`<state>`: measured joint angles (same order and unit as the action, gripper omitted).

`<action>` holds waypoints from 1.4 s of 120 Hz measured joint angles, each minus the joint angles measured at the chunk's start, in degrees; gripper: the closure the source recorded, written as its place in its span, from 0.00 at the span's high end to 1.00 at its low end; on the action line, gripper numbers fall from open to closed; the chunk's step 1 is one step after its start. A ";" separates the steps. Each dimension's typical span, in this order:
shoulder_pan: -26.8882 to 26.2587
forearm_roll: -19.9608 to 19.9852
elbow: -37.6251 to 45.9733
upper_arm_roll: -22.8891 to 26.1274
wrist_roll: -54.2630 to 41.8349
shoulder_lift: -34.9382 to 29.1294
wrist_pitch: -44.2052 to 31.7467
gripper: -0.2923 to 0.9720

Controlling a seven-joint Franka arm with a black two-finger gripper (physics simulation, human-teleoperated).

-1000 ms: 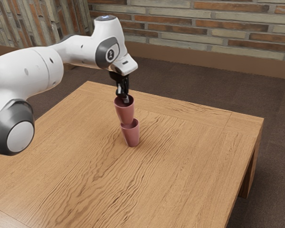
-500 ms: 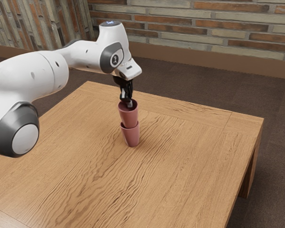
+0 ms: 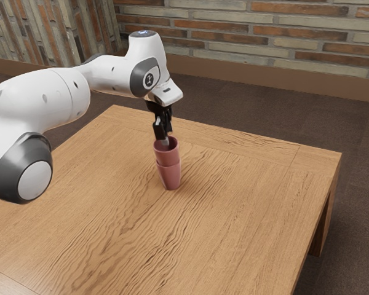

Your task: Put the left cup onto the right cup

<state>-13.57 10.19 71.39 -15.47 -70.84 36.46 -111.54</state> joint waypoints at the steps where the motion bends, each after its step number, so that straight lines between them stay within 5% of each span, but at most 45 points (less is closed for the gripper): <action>1: -0.01 0.00 0.00 0.00 -0.02 0.00 0.00 0.62; 36: -0.14 -0.02 0.00 -0.07 -0.45 -0.20 0.19 0.73; 101: -0.59 -1.40 1.45 -0.34 -0.60 -5.11 3.69 0.77; 168: -1.05 -9.08 12.99 -0.40 3.81 -20.05 10.19 0.77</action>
<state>-14.62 1.11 84.38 -15.88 -67.03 16.42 -101.35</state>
